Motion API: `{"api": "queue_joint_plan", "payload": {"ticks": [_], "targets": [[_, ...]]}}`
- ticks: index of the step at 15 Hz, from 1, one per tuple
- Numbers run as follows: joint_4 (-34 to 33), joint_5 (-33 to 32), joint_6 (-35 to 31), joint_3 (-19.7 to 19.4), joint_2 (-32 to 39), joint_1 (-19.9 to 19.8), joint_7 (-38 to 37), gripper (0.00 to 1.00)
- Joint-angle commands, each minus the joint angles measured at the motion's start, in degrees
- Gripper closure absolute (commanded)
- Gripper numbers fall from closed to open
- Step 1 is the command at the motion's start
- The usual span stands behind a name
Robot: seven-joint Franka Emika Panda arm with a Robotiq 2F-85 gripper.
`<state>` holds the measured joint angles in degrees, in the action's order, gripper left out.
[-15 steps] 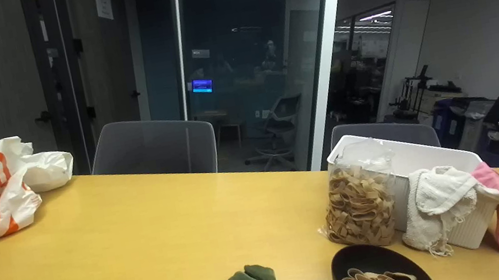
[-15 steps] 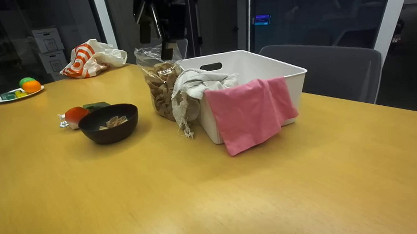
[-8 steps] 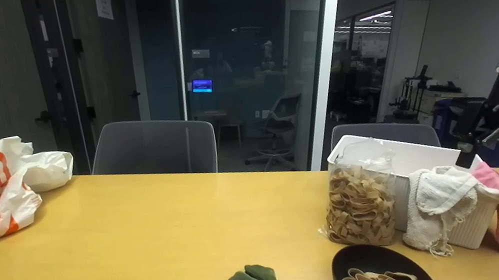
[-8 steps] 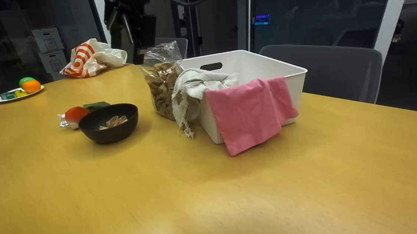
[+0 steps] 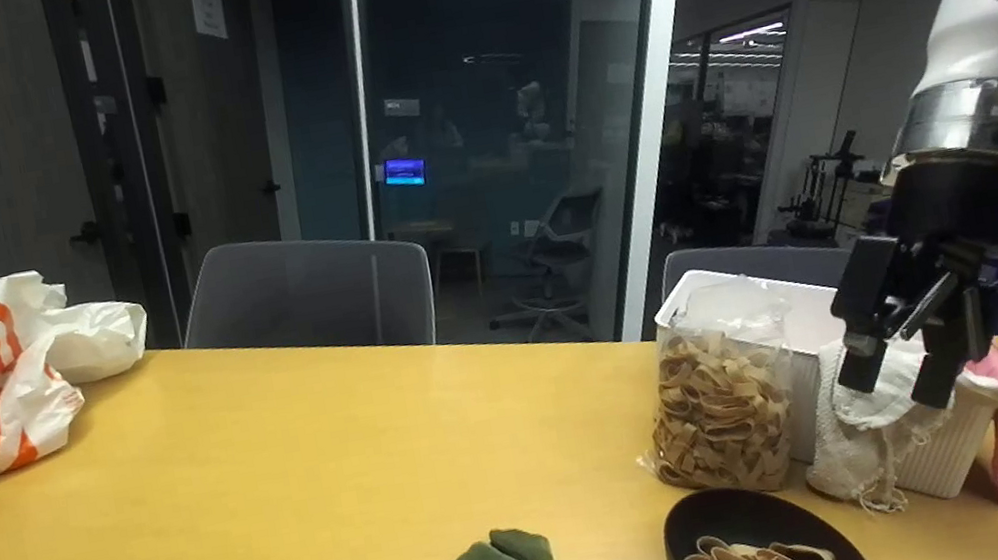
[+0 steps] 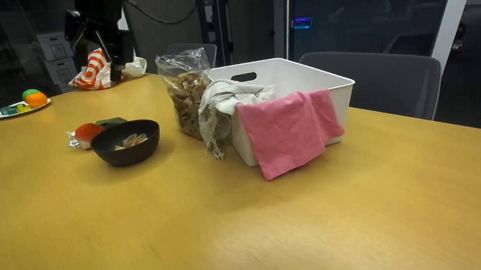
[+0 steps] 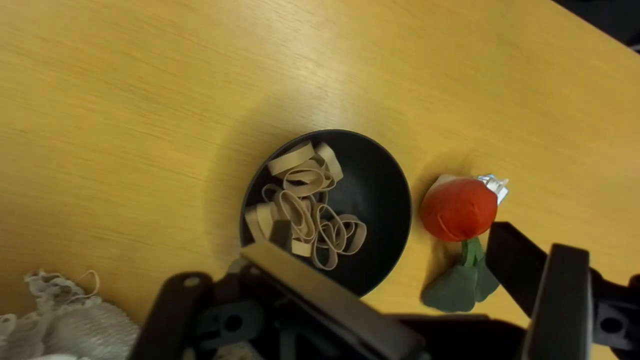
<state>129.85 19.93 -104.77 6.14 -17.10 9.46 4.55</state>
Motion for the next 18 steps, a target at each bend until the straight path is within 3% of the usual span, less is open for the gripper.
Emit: {"api": "queue_joint_plan", "payload": {"ticks": [1, 7, 11, 12, 18], "targets": [[2.94, -0.22, -6.02, 2.09, 0.64, 1.62, 3.09, 0.0], [7.3, -4.01, -18.55, 3.37, 3.77, 2.47, 5.85, 0.0], [8.39, -2.61, -18.35, 2.93, 4.9, 3.44, 11.22, 0.0], [8.29, -3.37, -17.58, 3.04, 5.4, 2.86, 8.53, 0.0], [9.41, -3.61, -20.43, 3.76, 7.48, 3.36, 8.91, 0.0]]}}
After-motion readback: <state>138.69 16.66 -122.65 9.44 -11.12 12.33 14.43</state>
